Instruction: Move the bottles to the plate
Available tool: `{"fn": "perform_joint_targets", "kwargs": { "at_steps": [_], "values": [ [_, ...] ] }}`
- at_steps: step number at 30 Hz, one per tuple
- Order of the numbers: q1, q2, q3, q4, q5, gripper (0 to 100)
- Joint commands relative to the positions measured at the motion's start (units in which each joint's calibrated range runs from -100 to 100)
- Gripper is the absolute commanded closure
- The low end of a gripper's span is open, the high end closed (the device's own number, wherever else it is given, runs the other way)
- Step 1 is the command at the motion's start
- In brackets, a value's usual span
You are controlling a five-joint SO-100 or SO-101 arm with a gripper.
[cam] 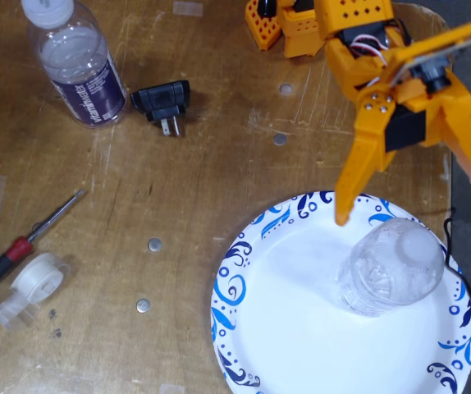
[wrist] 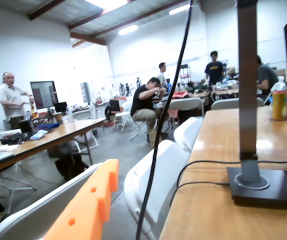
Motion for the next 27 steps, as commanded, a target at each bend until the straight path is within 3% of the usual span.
{"fn": "perform_joint_targets", "kwargs": {
  "at_steps": [1,9,12,22,27],
  "values": [
    [1.44,-11.23,0.62,8.66,-0.05,57],
    [19.87,-37.96,-1.27,54.01,2.4,57],
    [29.15,-45.3,-0.82,64.97,2.76,57],
    [53.73,-57.1,3.86,79.6,2.87,57],
    [67.31,-61.49,9.27,76.81,2.92,57]
  ]
}}
